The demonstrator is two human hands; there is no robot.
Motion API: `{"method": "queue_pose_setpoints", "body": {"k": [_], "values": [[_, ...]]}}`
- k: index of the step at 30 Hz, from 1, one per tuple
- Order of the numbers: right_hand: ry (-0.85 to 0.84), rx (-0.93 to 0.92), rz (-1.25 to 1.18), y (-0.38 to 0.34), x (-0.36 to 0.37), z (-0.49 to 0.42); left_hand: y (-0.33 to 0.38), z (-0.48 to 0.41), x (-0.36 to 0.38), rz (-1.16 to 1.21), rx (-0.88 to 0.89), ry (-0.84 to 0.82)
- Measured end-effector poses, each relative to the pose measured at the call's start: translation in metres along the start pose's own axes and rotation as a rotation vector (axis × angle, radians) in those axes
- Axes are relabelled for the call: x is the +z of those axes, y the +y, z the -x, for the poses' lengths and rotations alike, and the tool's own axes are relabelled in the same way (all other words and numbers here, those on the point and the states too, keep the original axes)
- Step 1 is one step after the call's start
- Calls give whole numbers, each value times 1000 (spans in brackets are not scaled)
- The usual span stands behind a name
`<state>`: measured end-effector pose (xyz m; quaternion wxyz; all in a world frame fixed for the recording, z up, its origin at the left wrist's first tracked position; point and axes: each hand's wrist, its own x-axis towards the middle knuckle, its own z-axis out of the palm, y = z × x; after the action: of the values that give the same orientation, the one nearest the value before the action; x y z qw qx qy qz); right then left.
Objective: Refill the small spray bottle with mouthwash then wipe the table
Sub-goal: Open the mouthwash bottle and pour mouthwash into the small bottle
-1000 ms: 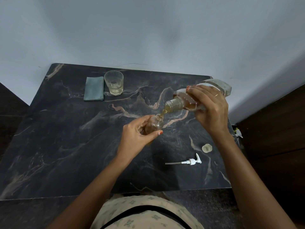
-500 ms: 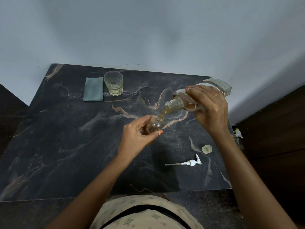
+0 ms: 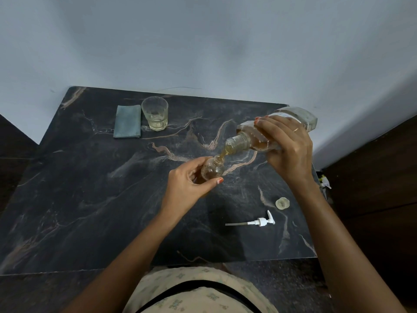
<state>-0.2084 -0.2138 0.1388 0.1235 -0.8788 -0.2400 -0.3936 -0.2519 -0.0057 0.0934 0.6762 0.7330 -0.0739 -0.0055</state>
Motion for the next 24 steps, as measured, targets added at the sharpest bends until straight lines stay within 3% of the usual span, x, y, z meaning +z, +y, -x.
{"method": "queue_pose_setpoints", "body": {"k": [24], "values": [[18, -22, -3, 2, -1, -1, -3, 1, 1, -9, 11, -2]]}}
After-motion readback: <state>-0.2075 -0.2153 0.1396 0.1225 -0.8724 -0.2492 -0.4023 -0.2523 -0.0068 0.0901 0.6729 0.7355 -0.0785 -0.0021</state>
